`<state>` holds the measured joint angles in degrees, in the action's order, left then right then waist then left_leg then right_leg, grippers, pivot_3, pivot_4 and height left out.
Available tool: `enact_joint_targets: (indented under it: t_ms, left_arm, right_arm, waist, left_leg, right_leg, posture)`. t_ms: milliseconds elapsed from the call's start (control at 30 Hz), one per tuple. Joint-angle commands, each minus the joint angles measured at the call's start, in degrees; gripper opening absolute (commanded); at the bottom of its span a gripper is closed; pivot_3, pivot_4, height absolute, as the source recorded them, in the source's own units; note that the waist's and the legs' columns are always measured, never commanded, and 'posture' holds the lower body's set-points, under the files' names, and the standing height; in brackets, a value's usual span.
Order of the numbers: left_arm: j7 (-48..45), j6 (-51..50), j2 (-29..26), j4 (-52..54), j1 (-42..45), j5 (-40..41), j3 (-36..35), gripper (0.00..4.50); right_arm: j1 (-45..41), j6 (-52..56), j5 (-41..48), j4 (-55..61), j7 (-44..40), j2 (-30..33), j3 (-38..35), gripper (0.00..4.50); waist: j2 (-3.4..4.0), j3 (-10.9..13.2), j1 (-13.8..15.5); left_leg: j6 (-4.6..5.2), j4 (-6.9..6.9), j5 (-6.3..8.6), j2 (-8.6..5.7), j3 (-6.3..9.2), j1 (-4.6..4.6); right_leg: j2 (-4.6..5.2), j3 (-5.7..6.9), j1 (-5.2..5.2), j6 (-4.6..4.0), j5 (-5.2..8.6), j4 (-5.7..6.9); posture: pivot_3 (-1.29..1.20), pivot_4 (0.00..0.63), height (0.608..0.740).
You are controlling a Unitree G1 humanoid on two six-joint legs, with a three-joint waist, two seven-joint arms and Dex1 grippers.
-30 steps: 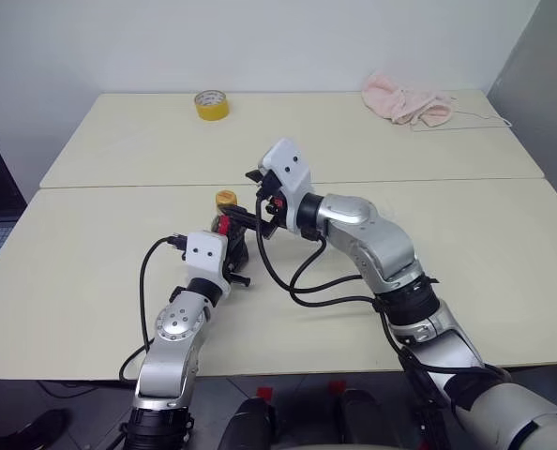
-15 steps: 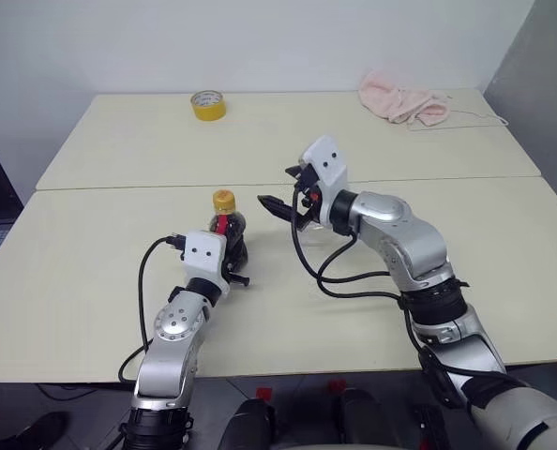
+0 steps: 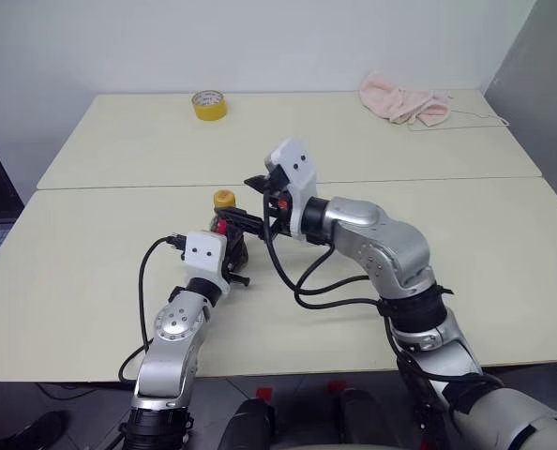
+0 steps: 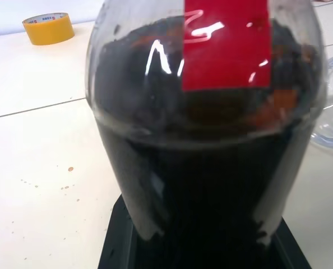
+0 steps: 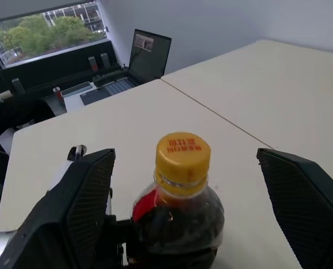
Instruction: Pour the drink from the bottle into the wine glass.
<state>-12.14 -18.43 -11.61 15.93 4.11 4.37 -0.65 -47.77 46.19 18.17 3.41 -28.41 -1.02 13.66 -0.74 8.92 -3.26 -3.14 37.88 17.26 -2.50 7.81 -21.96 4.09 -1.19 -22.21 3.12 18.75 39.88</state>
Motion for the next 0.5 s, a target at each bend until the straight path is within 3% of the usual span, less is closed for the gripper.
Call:
enact_joint_targets:
  t_ms: [33,400,500]
  left_arm:
    - [-0.3,1.5,-0.3,1.7,0.9,0.0,-0.1,0.75]
    - [0.0,1.6,-0.2,1.6,0.9,-0.1,0.0,0.75]
    - [0.0,1.6,-0.2,1.6,0.9,-0.1,0.0,0.75]
  right_arm:
    - [-2.3,-3.5,-1.1,-2.1,0.5,-1.2,0.1,4.33]
    - [-3.4,-6.4,-2.1,-6.2,-0.6,-2.0,1.0,4.33]
    - [-3.4,-6.6,-2.1,-6.4,-0.8,-2.0,1.0,3.69]
  waist:
    - [0.0,0.0,0.0]
    - [0.0,0.0,0.0]
    - [0.0,0.0,0.0]
  left_leg:
    - [0.0,0.0,0.0,0.0,0.0,0.0]
    - [0.0,0.01,0.0,-0.01,-0.01,-0.01]
    - [0.0,0.01,0.0,-0.01,-0.01,-0.01]
  right_leg:
    - [0.0,0.0,0.0,0.0,0.0,0.0]
    - [0.01,-0.01,0.0,0.0,0.0,0.0]
    - [0.01,-0.01,0.0,0.0,0.0,0.0]
  posture:
    - [0.0,0.15,0.74]
    - [0.0,0.15,0.74]
    - [0.0,0.15,0.74]
